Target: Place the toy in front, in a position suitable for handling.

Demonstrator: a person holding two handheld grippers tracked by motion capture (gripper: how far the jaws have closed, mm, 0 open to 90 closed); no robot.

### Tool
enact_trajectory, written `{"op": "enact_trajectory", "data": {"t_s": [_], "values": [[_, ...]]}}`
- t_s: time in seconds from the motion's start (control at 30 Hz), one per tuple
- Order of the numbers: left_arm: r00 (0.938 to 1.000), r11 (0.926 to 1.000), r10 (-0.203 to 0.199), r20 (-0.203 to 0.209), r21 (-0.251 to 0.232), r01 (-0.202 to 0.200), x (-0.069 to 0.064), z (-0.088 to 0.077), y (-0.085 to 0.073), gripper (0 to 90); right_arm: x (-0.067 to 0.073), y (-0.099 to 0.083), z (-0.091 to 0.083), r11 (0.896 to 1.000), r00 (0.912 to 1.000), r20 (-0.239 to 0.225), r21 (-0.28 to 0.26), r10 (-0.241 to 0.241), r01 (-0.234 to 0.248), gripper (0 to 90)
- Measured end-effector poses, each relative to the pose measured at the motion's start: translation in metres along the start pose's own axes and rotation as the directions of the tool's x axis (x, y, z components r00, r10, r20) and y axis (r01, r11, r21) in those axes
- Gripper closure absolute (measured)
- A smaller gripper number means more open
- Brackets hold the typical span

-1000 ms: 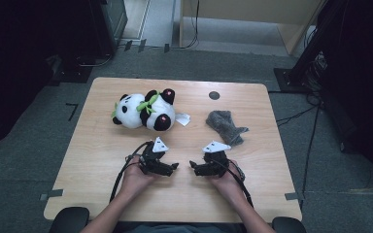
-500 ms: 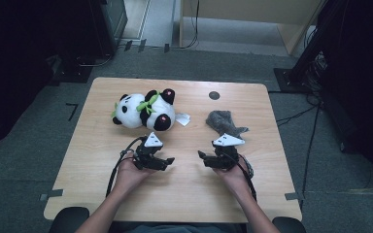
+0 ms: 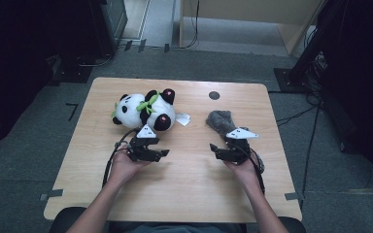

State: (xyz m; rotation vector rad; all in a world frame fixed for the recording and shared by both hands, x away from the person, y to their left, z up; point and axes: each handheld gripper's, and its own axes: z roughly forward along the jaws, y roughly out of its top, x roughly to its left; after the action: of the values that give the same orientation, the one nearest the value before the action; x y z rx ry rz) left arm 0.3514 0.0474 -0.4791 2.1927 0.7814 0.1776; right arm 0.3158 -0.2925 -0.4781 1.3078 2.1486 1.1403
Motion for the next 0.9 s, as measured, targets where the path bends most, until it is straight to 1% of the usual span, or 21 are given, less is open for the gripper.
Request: {"op": "enact_trajectory", "data": {"t_s": [0.07, 0.2, 0.23, 0.3, 0.37, 0.47, 0.53, 0.6, 0.67, 0.73, 0.77, 0.83, 0.9], "values": [[0.9999, 1.0, -0.005, 0.009, -0.003, 0.005, 0.002, -0.002, 0.001, 35.2, -0.003, 0.0, 0.001, 1.0, 1.0, 0.0, 0.005, 0.002, -0.002, 33.8], [0.9996, 0.9996, 0.026, 0.011, 0.008, -0.027, 0.005, -0.006, 0.007, 35.2, -0.008, 0.002, 0.005, 1.0, 1.0, 0.0, 0.029, 0.003, -0.003, 35.2], [0.9995, 0.9995, 0.029, 0.013, 0.01, -0.029, 0.005, -0.007, 0.009, 35.2, -0.009, 0.003, 0.006, 1.0, 1.0, 0.002, 0.029, 0.002, -0.002, 35.4], [0.9992, 0.9994, 0.035, 0.019, -0.002, -0.035, 0.007, -0.01, 0.012, 35.7, -0.012, 0.003, 0.007, 0.999, 0.9999, 0.012, 0.034, -0.001, 0.0, 35.4], [0.9989, 0.9992, 0.039, 0.023, -0.004, -0.039, 0.009, -0.011, 0.015, 35.8, -0.016, 0.004, 0.008, 0.999, 0.9999, 0.015, 0.038, 0.006, -0.006, 36.3], [0.999, 0.9992, 0.039, 0.021, -0.005, -0.039, 0.014, -0.014, 0.016, 35.7, -0.02, 0.006, 0.008, 0.999, 0.9998, -0.003, 0.035, 0.02, -0.02, 38.9], [0.9996, 0.9997, 0.019, 0.02, -0.013, -0.018, 0.018, -0.015, 0.016, 36.6, -0.021, 0.007, 0.007, 1.0, 0.9998, -0.009, 0.022, 0.02, -0.019, 40.5], [0.9998, 0.9997, 0.002, 0.02, -0.026, -0.002, 0.021, -0.018, 0.015, 38.5, -0.022, 0.01, 0.007, 0.999, 0.9999, -0.011, 0.03, 0.011, -0.011, 40.1], [0.9998, 1.0, 0.0, 0.019, -0.004, 0.0, 0.025, -0.019, 0.018, 40.4, -0.023, 0.013, 0.007, 1.0, 1.0, -0.003, 0.023, -0.002, 0.002, 40.1], [0.9999, 0.9998, 0.003, 0.016, 0.018, -0.004, 0.028, -0.02, 0.022, 40.1, -0.026, 0.016, 0.009, 1.0, 1.0, 0.002, 0.023, 0.003, -0.003, 39.9], [0.9999, 0.9999, 0.006, 0.012, 0.009, -0.006, 0.029, -0.022, 0.024, 40.0, -0.028, 0.016, 0.009, 1.0, 1.0, 0.005, 0.019, 0.008, -0.008, 39.9], [1.0, 1.0, 0.005, 0.007, 0.008, -0.005, 0.031, -0.024, 0.026, 39.9, -0.03, 0.015, 0.01, 1.0, 0.9998, 0.006, 0.018, 0.018, -0.018, 39.9], [1.0, 1.0, 0.001, 0.001, 0.005, -0.001, 0.034, -0.026, 0.03, 40.0, -0.032, 0.014, 0.011, 0.999, 0.9997, -0.003, 0.029, 0.024, -0.024, 39.9]]}}
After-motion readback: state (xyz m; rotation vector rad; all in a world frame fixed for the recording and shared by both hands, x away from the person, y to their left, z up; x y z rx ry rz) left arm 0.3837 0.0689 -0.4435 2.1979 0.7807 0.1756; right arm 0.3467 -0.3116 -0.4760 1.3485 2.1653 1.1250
